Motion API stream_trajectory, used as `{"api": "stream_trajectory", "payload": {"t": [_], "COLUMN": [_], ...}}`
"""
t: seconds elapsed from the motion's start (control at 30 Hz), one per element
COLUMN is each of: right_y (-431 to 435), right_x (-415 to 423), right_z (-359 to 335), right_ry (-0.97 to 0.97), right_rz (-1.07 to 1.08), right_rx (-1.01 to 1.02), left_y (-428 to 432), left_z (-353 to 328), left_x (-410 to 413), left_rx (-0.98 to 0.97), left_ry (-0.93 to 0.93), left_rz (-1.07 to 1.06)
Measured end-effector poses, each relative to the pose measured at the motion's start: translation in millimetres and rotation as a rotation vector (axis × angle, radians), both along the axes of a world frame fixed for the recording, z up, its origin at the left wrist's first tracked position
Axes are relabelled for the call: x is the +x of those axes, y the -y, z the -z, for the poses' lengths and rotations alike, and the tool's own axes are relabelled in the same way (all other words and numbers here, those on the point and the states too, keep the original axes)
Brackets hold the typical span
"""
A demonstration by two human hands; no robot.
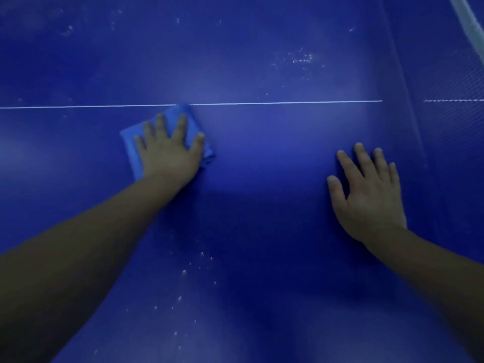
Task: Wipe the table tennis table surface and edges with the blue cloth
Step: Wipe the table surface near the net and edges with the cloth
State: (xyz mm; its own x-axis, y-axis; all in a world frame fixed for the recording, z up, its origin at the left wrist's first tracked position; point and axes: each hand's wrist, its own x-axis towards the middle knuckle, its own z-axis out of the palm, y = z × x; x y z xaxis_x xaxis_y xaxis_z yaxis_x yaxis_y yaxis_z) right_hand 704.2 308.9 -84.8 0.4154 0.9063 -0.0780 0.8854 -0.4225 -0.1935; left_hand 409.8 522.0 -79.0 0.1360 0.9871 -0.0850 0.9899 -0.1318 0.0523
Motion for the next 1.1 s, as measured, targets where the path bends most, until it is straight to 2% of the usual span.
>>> {"api": "stream_trajectory", "payload": {"t": [0.03, 0.13, 0.17, 0.2, 0.23, 0.33, 0.37, 0.43, 0.53, 0.57, 0.6, 0.63, 0.67, 0.73, 0.77, 0.8, 0.83, 0.87, 0.97, 1.0, 1.07, 1.1], "right_y": [0.0, -1.0, -1.1, -1.0, -1.1, -1.7, -2.0, -1.9, -1.8, -1.3, -1.1, -1.0, -1.1, -1.0, -0.5, 0.2, 0.3, 0.0, -1.2, -0.8, -0.5, -0.3], "right_x": [0.1, 0.2, 0.1, -0.1, -0.2, 0.9, 1.2, 2.7, 3.0, 3.2, 3.1, 2.9, 2.8, 3.8, 3.9, 4.2, 5.2, 6.5, 8.5, 9.0, 8.9, 7.8], "right_z": [-0.1, -0.9, -1.0, -1.1, -1.1, 0.4, 1.3, 2.7, 1.7, 1.4, 1.6, 2.4, 3.4, 4.9, 5.4, 6.0, 6.5, 7.1, 9.9, 10.2, 8.3, 5.3], "right_ry": [-0.002, -0.007, -0.004, 0.001, 0.004, 0.008, 0.008, 0.009, 0.004, 0.005, 0.01, 0.012, 0.01, -0.002, -0.005, -0.001, 0.004, 0.009, 0.023, 0.033, 0.046, 0.042], "right_rz": [0.0, 0.009, 0.011, 0.008, 0.006, 0.007, 0.007, 0.005, -0.004, -0.004, -0.007, -0.01, -0.01, -0.008, -0.012, -0.017, -0.023, -0.028, -0.043, -0.046, -0.055, -0.057], "right_rx": [-0.003, -0.013, -0.014, -0.016, -0.017, -0.006, -0.001, -0.002, -0.012, -0.016, -0.017, -0.017, -0.014, 0.0, 0.007, 0.014, 0.022, 0.03, 0.03, 0.026, 0.005, -0.014], "left_y": [17.9, 88.1, 90.2, 75.7, 52.8, -17.3, -24.3, -2.0, 83.6, 105.8, 113.5, 107.7, 94.9, 65.0, 59.3, 65.0, 81.3, 107.2, 215.1, 238.5, 235.5, 220.9], "left_z": [4.5, 13.0, 12.4, 10.6, 10.2, 3.4, 2.2, 3.3, 4.1, 3.0, 2.2, 3.0, 2.3, -1.6, -4.2, -5.5, -2.7, 0.8, 12.5, 10.1, 8.7, 8.9], "left_x": [15.9, 49.4, 51.2, 49.2, 46.4, 36.8, 37.1, 41.2, 3.1, -24.7, -54.6, -83.2, -105.7, -130.0, -128.8, -120.3, -110.1, -99.6, -91.2, -98.4, -116.7, -122.5], "left_rx": [0.014, 0.033, 0.031, 0.028, 0.041, -0.016, -0.017, -0.001, -0.005, -0.02, -0.018, 0.016, 0.047, 0.062, 0.043, 0.026, 0.015, 0.018, 0.053, 0.016, 0.019, 0.057], "left_ry": [0.0, 0.075, 0.05, 0.026, 0.008, 0.003, 0.025, 0.0, 0.052, 0.029, -0.002, -0.005, 0.005, 0.015, 0.024, 0.031, 0.03, 0.042, 0.144, 0.139, 0.113, 0.095], "left_rz": [0.129, 0.784, 0.905, 0.908, 0.784, 0.216, 0.139, 0.267, 0.826, 0.981, 1.043, 0.999, 0.846, 0.369, 0.183, 0.091, 0.101, 0.204, 0.734, 0.842, 0.879, 0.789]}}
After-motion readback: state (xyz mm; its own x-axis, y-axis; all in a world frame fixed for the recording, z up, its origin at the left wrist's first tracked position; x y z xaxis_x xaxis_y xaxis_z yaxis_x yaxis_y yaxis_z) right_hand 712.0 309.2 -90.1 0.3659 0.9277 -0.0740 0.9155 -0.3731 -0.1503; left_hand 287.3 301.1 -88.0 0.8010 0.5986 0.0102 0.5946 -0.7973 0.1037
